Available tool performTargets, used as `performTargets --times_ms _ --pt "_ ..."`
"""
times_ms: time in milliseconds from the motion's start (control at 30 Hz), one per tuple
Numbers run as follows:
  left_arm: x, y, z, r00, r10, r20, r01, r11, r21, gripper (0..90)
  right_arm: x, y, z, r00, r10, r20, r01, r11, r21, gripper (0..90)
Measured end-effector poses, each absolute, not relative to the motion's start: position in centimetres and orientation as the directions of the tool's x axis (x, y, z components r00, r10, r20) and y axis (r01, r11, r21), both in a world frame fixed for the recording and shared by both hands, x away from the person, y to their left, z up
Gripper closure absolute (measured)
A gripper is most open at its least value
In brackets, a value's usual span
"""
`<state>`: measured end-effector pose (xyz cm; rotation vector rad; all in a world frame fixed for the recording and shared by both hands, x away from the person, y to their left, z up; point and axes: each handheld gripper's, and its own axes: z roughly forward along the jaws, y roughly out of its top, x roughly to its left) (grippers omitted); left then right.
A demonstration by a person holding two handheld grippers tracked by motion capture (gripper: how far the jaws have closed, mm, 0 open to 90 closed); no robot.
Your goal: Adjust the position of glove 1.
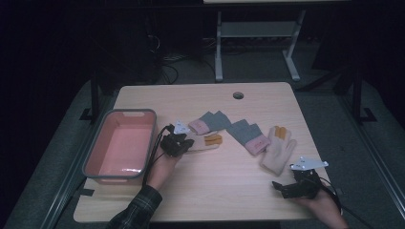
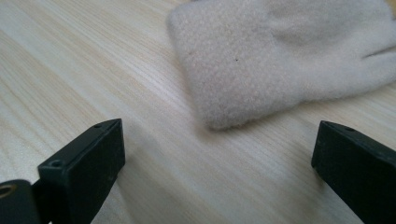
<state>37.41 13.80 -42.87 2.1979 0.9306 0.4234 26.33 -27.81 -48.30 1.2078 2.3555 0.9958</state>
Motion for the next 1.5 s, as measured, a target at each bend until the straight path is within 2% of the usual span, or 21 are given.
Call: performTargets --times_ms 333,467,633,967,1300,1500 --pt "40.5 13.9 -42.7 0.632 0.774 0.043 0.531 -0.472 0.704 89.6 26.3 -27.8 -48.3 -0.595 0.803 0.037 0.586 0.402 0.704 2.5" --pt "41.5 13.9 -43.4 0.600 0.797 0.072 0.552 -0.478 0.683 89.6 26.3 -27.8 -48.3 -0.596 0.802 0.036 0.585 0.403 0.704 2.5" --pt "42.4 13.8 -44.6 0.572 0.818 0.063 0.593 -0.466 0.657 89.6 26.3 -27.8 -48.3 -0.595 0.803 0.037 0.586 0.402 0.704 2.5" --pt "41.3 13.3 -44.7 0.631 0.774 0.041 0.589 -0.514 0.624 89.6 26.3 -27.8 -48.3 -0.596 0.802 0.035 0.584 0.403 0.704 2.5" --pt "39.3 12.7 -44.7 0.698 0.716 -0.034 0.584 -0.540 0.606 89.6 26.3 -27.8 -48.3 -0.595 0.803 0.036 0.585 0.402 0.704 2.5" --pt "39.4 11.9 -43.9 0.716 0.696 -0.053 0.560 -0.527 0.639 89.6 26.3 -27.8 -48.3 -0.596 0.802 0.035 0.584 0.403 0.704 2.5"
